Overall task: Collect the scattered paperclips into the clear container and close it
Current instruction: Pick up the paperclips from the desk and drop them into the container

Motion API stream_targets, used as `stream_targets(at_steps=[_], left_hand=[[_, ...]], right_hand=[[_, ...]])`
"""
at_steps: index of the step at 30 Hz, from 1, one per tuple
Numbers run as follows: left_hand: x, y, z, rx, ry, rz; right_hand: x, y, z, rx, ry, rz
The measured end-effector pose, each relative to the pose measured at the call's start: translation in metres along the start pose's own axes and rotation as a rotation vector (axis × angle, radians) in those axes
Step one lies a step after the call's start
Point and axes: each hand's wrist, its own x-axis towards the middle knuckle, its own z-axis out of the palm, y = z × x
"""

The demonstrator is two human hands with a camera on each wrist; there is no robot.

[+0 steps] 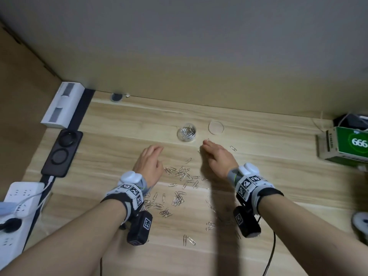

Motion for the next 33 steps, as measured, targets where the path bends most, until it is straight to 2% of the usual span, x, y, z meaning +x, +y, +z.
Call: stream_targets(at_steps=[4, 7, 9, 13, 16, 20, 25, 28, 33], left_hand=[[-0.011, 0.004, 0.005, 0.005, -0.068, -0.010], [-0.013, 0.015, 0.011, 0.005, -0.120, 0.019], [-0.011, 0.025, 0.016, 0.005, -0.125, 0.056], [-0.010, 0.031, 0.022, 0.007, -0.094, 0.063], [-0.019, 0.025, 0.021, 0.059, -0.083, 0.001], [-0.038, -0.002, 0.009, 0.117, -0.045, -0.132], [-0.059, -0.027, -0.001, 0.114, -0.034, -0.254], [-0.068, -0.031, 0.001, 0.071, -0.054, -0.237], [-0.062, -0.004, 0.018, 0.050, -0.097, -0.125]], right_hand=[[-0.015, 0.004, -0.005, 0.144, 0.010, 0.100], [-0.023, 0.008, -0.011, 0.322, 0.160, 0.232], [-0.030, 0.018, -0.017, 0.301, 0.262, 0.266], [-0.037, 0.036, -0.018, 0.153, 0.168, 0.308], [-0.035, 0.034, -0.001, 0.148, 0.134, 0.262], [-0.023, 0.007, 0.027, 0.161, 0.081, 0.147], [-0.017, -0.015, 0.057, 0.184, 0.080, 0.026], [-0.025, -0.024, 0.064, 0.217, 0.062, -0.029], [-0.054, -0.020, 0.059, 0.298, 0.038, 0.034]])
